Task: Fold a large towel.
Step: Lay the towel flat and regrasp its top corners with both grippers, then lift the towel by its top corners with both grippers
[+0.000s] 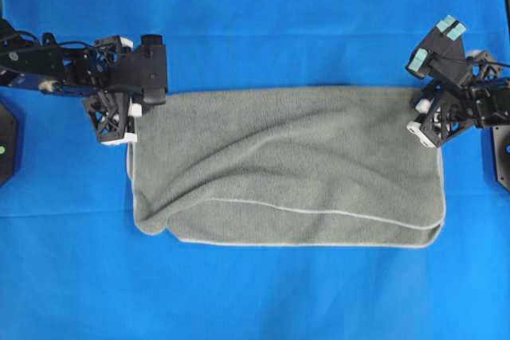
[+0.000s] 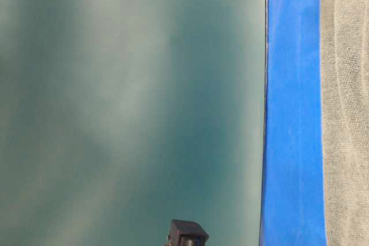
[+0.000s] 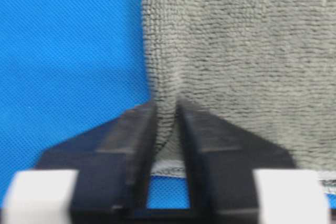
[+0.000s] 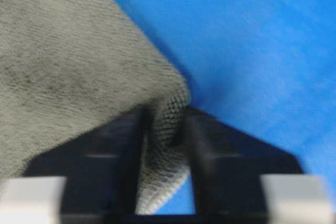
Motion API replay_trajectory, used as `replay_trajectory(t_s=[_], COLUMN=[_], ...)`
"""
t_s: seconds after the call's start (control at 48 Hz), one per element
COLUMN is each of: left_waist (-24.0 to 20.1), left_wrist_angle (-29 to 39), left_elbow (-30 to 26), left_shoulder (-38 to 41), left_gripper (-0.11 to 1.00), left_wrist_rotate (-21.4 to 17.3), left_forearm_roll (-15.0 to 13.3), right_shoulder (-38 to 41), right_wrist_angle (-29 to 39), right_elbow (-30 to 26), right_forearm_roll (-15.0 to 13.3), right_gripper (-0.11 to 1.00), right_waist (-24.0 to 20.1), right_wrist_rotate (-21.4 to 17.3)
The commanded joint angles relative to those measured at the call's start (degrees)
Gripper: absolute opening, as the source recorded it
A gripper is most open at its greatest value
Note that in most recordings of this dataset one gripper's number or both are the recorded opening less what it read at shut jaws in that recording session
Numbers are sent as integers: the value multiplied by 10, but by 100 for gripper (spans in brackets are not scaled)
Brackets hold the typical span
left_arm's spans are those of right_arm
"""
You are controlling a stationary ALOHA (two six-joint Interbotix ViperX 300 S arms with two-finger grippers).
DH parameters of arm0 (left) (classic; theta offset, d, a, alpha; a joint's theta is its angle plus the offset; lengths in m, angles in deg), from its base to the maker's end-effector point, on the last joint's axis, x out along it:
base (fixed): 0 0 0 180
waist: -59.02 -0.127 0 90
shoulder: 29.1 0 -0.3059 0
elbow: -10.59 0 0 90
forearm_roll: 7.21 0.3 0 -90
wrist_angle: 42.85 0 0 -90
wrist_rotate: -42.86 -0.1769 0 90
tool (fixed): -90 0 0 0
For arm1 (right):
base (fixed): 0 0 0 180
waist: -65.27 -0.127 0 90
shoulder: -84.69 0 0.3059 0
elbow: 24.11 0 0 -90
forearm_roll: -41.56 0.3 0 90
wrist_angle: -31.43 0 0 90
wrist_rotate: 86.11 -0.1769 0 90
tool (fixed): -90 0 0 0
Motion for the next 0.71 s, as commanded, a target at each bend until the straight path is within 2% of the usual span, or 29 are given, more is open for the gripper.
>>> replay_trajectory(t_s=[0.0, 0.083, 0.292, 0.354, 0.542, 0.687], left_waist=[-2, 2, 4, 4, 4, 4], left_wrist_angle=[4, 14, 81, 107, 204, 258], left_elbow=[-3, -4, -25, -33, -73, -115], left_shoulder=[-7, -11, -86, -122, -232, -303], left_gripper=[5, 3, 3, 3, 3, 3], left_wrist_rotate=[8, 10, 12, 7, 4, 8], left_forearm_roll=[-3, -3, -3, -3, -3, -3], right_shoulder=[-3, -7, -76, -111, -222, -281], right_wrist_angle=[-11, -30, -8, 26, 190, 273], right_elbow=[-4, -5, -42, -62, -136, -192], right_forearm_roll=[-5, -4, -3, -4, 2, 4], right_gripper=[24, 4, 3, 3, 3, 3], right_waist=[7, 7, -18, -35, -106, -151], right_wrist_rotate=[1, -1, 1, 5, 45, 79])
